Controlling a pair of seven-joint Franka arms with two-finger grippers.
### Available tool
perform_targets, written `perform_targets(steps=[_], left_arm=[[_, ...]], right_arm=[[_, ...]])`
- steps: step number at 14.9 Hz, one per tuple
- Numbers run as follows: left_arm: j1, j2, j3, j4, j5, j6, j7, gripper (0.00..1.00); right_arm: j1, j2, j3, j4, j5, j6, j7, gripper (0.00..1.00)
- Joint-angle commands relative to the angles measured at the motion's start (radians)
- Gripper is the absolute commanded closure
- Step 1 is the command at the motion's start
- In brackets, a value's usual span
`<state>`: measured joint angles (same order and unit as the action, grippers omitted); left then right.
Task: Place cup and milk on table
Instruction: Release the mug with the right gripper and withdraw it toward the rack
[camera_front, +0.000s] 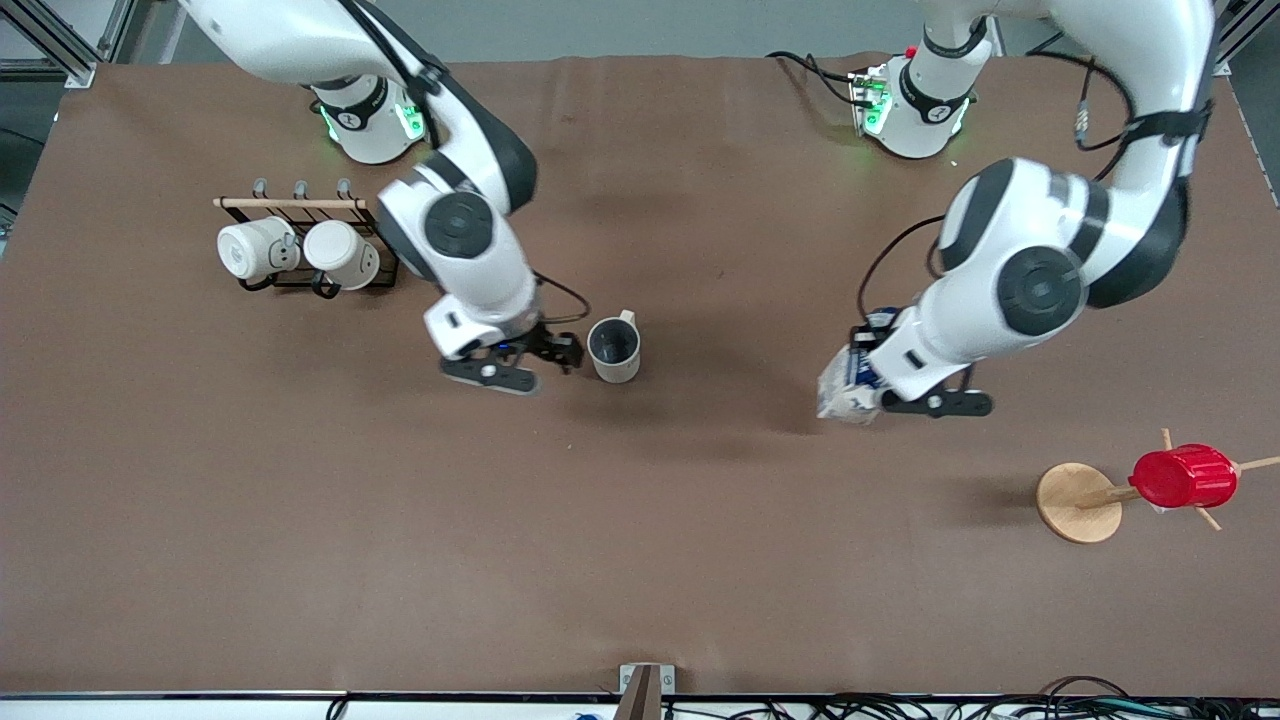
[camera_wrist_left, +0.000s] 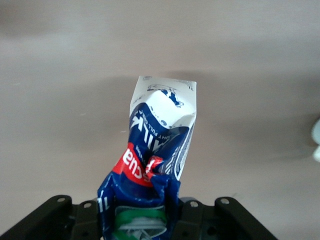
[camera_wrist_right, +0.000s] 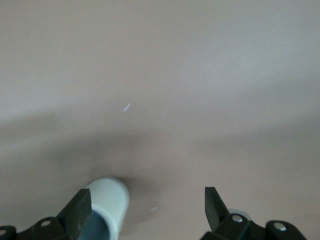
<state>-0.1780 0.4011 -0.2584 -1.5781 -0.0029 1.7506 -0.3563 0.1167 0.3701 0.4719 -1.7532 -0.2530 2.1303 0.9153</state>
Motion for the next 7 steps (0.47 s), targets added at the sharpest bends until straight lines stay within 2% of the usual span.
perform_targets(steps=[1,5,7], left_arm=[[-0.099,0.099,0.001,0.124,0.009,-0.063,-0.091,0.89],[-0.199,0.198,0.001,0.249,0.004,-0.111,-0.188,0.89],[-0.233,0.215,-0.001,0.259,0.001,-0.118,-0.213,0.89]], right_arm=[[-0.020,-0.114,-0.103,0.006,0.009,-0.105,-0.114,0.00],[-0.020,-0.235,-0.341,0.026,0.150,-0.214,-0.466,0.00],[-0.020,-0.282,-0.450,0.026,0.187,-0.278,-0.612,0.00]])
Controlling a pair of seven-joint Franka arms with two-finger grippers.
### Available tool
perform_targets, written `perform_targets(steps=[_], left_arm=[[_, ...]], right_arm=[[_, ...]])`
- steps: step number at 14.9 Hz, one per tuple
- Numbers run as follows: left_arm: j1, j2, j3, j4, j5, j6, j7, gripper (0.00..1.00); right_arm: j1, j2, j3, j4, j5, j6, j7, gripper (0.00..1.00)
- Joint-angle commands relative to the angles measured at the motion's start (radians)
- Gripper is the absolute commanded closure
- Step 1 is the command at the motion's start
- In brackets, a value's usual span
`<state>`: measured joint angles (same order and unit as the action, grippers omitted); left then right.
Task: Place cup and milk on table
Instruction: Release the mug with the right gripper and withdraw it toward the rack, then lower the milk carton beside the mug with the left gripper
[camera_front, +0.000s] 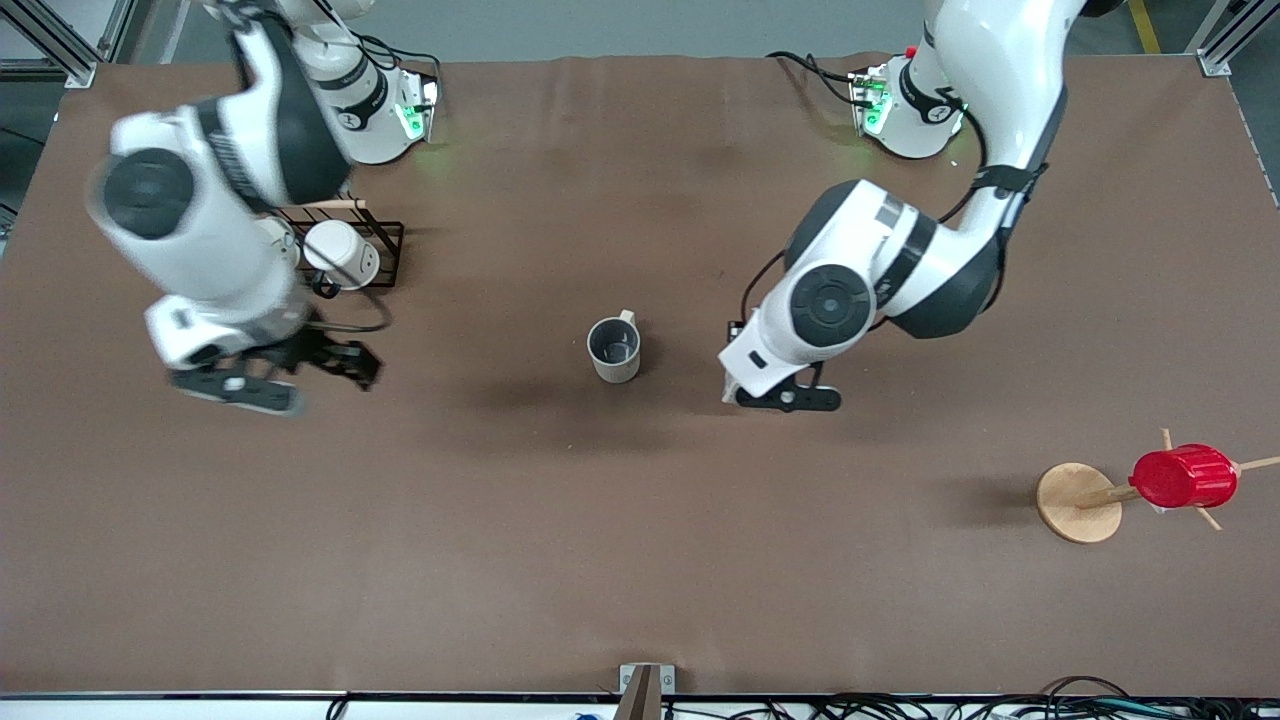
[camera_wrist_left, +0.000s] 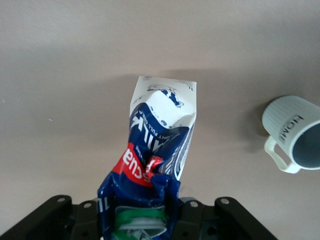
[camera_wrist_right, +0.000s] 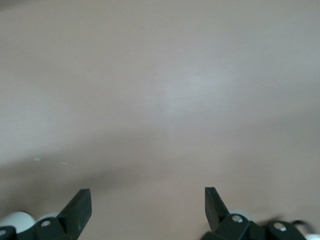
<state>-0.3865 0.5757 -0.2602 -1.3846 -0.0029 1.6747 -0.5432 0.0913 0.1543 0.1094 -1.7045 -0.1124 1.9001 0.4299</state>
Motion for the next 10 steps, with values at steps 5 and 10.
perform_targets(steps=[5,10], left_arm=[[-0.084,0.084,0.001,0.087,-0.043,-0.043,-0.055,0.88],[-0.127,0.133,-0.001,0.119,-0.055,-0.041,-0.078,0.88]], right_arm=[[0.004,-0.136,-0.255,-0.024,0.054,-0.087,-0.422,0.00],[-0.071,-0.171,-0.269,-0.009,0.082,-0.150,-0.574,0.00]])
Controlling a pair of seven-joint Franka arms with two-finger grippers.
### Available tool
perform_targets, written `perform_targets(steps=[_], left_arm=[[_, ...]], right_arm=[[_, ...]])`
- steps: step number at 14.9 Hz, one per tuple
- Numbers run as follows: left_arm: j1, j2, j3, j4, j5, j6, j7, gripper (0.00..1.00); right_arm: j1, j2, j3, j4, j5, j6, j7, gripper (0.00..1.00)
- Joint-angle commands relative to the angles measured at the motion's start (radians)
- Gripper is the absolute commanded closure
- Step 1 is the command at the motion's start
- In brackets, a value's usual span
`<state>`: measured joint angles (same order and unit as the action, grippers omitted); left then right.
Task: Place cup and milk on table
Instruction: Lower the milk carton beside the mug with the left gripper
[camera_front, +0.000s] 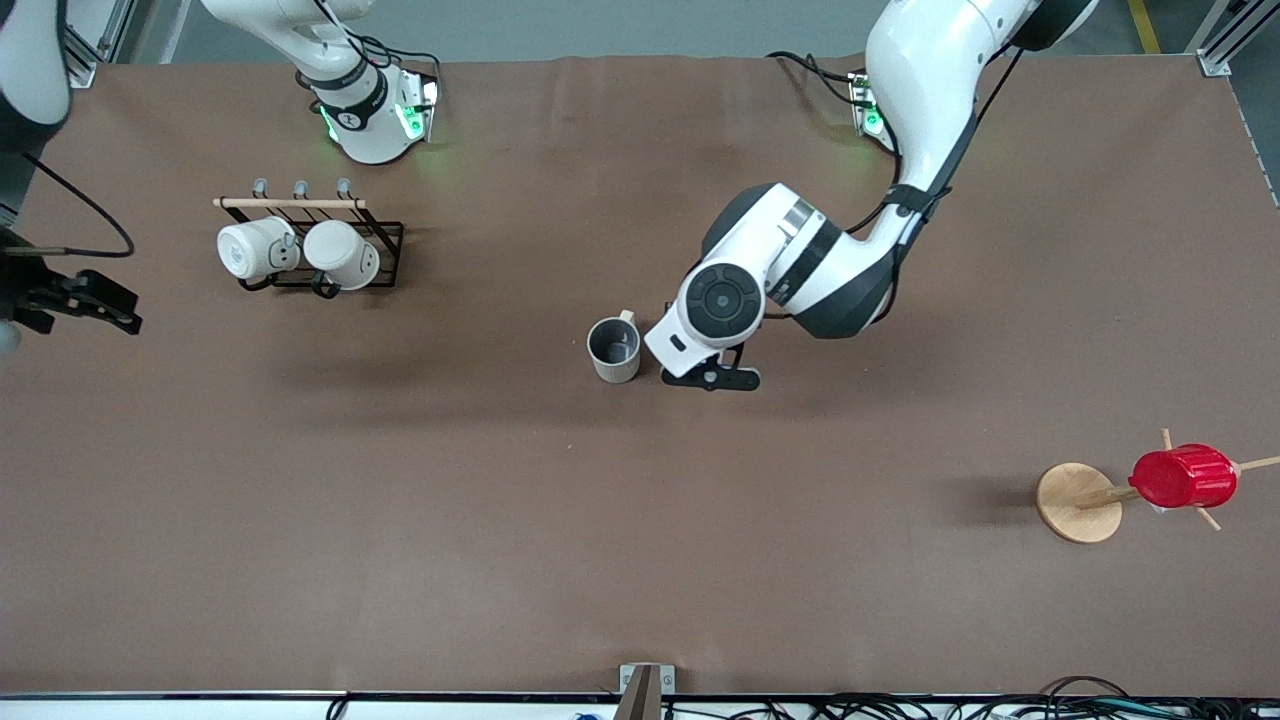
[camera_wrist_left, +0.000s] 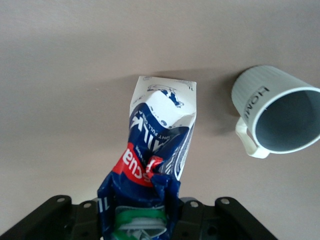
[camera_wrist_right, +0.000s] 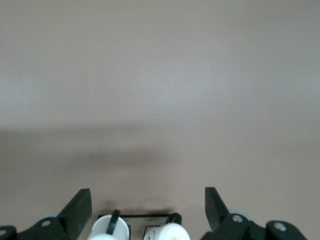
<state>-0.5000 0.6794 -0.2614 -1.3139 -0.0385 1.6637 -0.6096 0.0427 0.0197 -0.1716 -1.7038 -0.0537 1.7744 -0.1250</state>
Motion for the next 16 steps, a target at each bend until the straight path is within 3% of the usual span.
perform_targets(steps=[1,3,8,12,16], left_arm=[[-0.015,0.035,-0.001,0.048,-0.024,-0.024,-0.012,0.88],[-0.034,0.057,0.001,0.076,-0.047,-0.019,-0.012,0.88],[-0.028,0.075,0.007,0.096,-0.054,0.017,-0.012,0.84],[-0.028,0.080,0.011,0.096,-0.054,0.051,-0.012,0.82],[-0.029,0.077,0.014,0.084,-0.052,0.071,-0.019,0.59]], right_arm=[[-0.024,-0.034,0.014,0.031,0.025,-0.053,-0.010,0.00],[-0.029,-0.032,0.020,0.085,0.034,-0.140,0.021,0.00],[-0.030,-0.029,0.026,0.119,0.046,-0.159,0.054,0.00],[-0.030,0.022,0.023,0.222,0.046,-0.249,0.060,0.00],[-0.027,0.020,0.021,0.216,0.054,-0.239,0.062,0.00]])
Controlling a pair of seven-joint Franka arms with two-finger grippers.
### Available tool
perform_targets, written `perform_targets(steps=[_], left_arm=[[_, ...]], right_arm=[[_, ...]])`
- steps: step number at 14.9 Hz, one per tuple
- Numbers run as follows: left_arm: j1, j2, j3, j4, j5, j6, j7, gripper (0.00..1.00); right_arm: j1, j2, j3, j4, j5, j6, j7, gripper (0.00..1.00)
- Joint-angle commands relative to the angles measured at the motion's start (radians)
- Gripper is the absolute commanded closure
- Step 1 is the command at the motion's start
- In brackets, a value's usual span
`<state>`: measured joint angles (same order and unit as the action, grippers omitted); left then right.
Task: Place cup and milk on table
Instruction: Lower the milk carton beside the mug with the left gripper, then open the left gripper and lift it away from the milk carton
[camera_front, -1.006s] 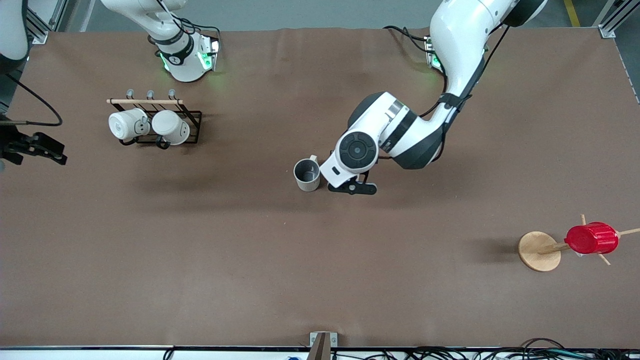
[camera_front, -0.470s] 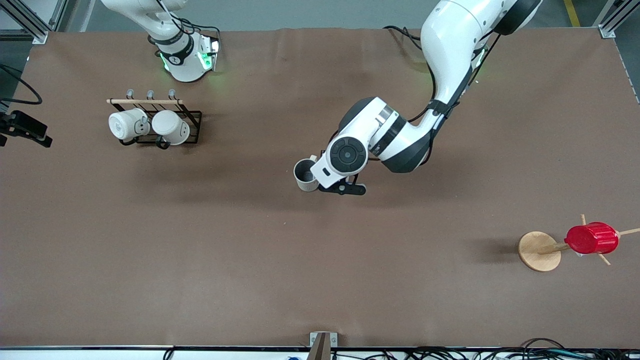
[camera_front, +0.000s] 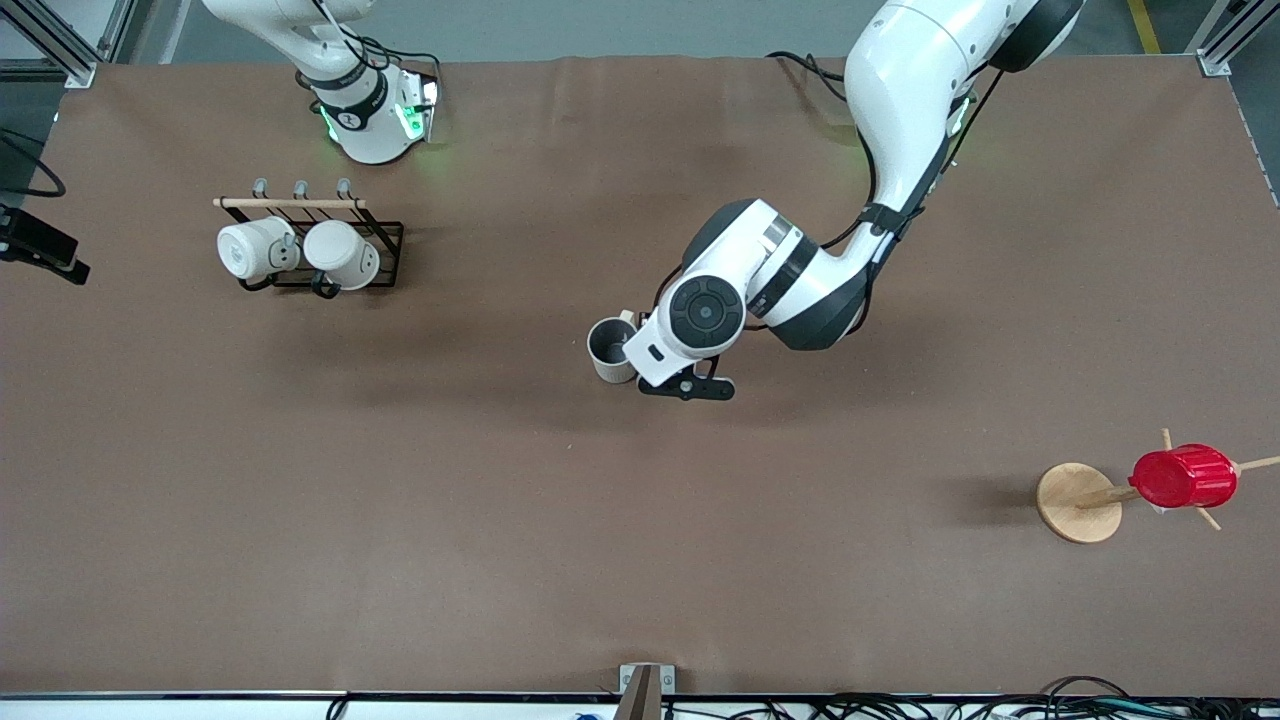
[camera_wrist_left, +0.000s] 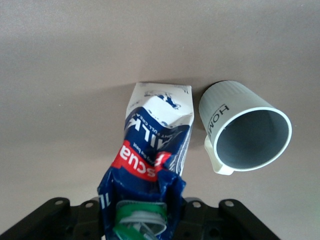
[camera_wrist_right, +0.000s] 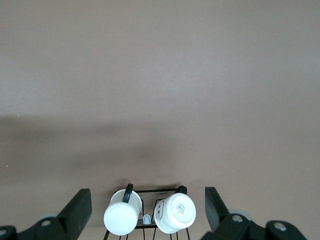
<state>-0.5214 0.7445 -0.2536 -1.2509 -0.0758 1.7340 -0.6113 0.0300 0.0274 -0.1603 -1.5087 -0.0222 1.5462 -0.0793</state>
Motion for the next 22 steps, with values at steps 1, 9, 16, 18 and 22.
perform_targets(steps=[1,9,16,18,22], left_arm=[[-0.009,0.007,0.007,0.019,-0.015,0.001,-0.021,0.50],[-0.005,-0.135,-0.004,-0.060,0.108,-0.004,-0.122,0.00],[0.199,-0.470,-0.006,-0.284,0.110,0.006,-0.024,0.00],[0.270,-0.554,-0.006,-0.349,0.110,0.009,0.060,0.00],[0.404,-0.658,-0.006,-0.390,0.079,-0.004,0.250,0.00]], right_arm=[[-0.016,0.013,0.010,0.021,0.022,-0.009,0.016,0.00],[-0.016,0.013,0.010,0.019,0.022,-0.009,0.016,0.00],[-0.013,0.013,0.010,0.018,0.022,-0.008,0.016,0.00],[-0.013,0.014,0.008,0.016,0.022,-0.008,0.016,0.00],[-0.015,0.013,0.008,0.012,0.022,-0.006,0.016,0.00]])
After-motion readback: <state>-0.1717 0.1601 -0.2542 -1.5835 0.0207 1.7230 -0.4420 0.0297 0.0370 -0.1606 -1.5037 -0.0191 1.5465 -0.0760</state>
